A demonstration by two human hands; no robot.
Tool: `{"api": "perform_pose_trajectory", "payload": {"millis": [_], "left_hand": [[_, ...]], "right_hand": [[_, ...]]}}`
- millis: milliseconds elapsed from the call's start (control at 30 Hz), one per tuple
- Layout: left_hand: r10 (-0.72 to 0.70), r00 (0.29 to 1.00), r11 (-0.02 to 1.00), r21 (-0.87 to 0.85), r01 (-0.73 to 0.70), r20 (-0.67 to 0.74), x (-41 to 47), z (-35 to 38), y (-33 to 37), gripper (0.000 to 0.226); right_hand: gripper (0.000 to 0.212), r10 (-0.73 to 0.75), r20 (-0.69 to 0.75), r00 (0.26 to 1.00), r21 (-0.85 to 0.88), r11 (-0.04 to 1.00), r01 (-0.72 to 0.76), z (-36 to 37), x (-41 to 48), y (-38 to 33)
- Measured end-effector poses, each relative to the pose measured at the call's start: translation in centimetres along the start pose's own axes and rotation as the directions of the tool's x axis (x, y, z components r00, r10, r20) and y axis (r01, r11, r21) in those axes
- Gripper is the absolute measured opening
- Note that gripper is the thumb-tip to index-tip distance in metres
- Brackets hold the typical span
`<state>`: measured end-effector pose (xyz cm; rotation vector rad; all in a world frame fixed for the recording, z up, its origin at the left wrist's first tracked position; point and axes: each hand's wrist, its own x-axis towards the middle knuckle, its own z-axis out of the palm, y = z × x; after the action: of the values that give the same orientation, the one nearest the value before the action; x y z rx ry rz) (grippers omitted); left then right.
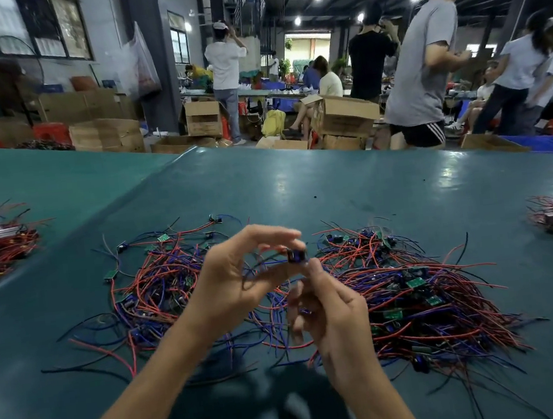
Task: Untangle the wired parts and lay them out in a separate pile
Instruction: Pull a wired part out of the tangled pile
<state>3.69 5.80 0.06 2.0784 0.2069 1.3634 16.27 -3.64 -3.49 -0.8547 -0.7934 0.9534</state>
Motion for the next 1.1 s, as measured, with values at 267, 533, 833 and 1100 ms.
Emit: {"api": "perform_pose_trajectory", "payload": {"millis": [267, 533, 833, 1100], "left_hand": [[-0.042, 0.999, 0.991, 0.123, 0.044, -0.020, -2.2, 0.2, -2.3, 0.053], [-0.166, 0.983, 0.959, 0.217, 0.181, -0.082, -3.4, -0.9, -3.0, 0.043], [-0.319, 0.914, 0.848, 0.355, 0.393, -0.250, -5.5, -2.4, -3.6, 0.032], [-0.458, 0.876, 0.619, 0.653, 0.436, -0.150, -8.1, -3.6, -5.3, 0.029]], "right_hand": [[0.027, 0.065, -0.074, 0.995, 0.083, 0.995, -0.059, -1.1, 0.8, -0.4], [0.025, 0.090, -0.132, 0.987, 0.163, 0.984, -0.068, -1.6, 0.7, -0.2], [0.022, 0.078, -0.267, 0.961, 0.229, 0.973, -0.015, -3.5, 6.7, -5.7], [0.014, 0.328, -0.354, 0.876, 0.287, 0.929, -0.232, -7.8, 15.7, -8.7]]}}
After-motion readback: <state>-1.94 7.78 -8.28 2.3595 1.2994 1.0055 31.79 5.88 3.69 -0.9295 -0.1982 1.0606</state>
